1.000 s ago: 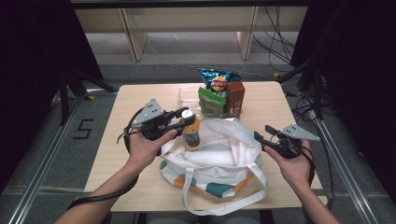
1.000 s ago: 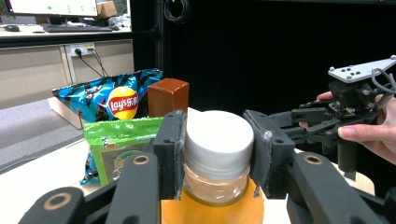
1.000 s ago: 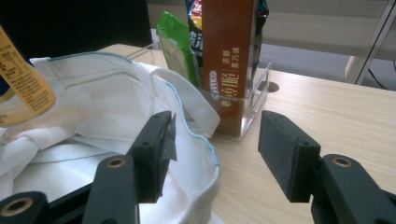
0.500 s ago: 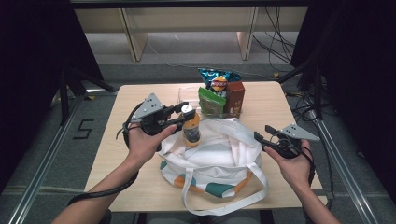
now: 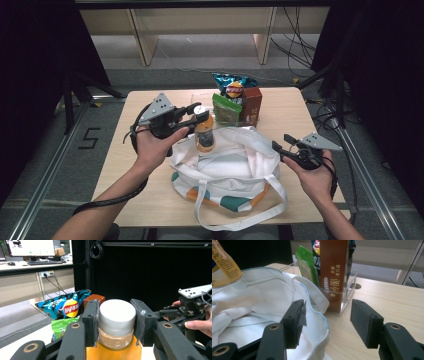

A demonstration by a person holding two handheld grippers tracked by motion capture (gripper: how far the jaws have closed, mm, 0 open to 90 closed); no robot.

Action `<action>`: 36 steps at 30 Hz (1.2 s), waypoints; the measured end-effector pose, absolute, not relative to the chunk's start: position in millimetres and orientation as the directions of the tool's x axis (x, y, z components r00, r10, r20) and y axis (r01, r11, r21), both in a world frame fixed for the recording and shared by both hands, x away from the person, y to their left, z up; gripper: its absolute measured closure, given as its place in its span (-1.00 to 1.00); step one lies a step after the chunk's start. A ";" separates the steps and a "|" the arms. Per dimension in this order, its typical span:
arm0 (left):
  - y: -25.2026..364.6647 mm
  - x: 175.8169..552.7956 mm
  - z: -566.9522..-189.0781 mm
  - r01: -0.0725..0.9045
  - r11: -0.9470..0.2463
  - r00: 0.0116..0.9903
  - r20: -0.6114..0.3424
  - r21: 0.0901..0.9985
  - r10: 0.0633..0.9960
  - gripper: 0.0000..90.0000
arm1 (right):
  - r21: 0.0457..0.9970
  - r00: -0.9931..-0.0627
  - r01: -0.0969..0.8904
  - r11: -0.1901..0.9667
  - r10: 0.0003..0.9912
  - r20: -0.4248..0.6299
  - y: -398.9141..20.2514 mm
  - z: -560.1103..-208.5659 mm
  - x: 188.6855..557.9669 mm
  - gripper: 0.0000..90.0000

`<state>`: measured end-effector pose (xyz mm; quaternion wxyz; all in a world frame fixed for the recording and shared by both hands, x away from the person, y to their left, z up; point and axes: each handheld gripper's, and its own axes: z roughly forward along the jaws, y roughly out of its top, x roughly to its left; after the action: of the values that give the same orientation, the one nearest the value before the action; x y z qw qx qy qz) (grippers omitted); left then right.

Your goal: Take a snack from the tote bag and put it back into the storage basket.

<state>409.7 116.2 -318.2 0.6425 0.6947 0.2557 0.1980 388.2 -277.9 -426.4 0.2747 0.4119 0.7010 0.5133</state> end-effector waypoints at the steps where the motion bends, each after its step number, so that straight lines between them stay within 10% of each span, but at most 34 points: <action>1: 116.2 410.0 -317.8 0.100 -0.041 0.791 -0.054 0.994 0.610 0.31 | 0.943 -0.513 0.302 0.138 0.858 0.039 -278.2 -426.2 387.9 0.00; 36: 117.1 426.0 -294.2 0.056 -0.043 0.778 -0.017 0.998 0.628 0.31 | 0.937 -0.510 0.331 0.108 0.856 0.082 -276.1 -426.9 387.0 0.00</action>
<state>426.0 117.1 -294.2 0.6455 0.6872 0.2489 0.2216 387.0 -276.1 -426.9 0.2544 0.4245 0.6993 0.5157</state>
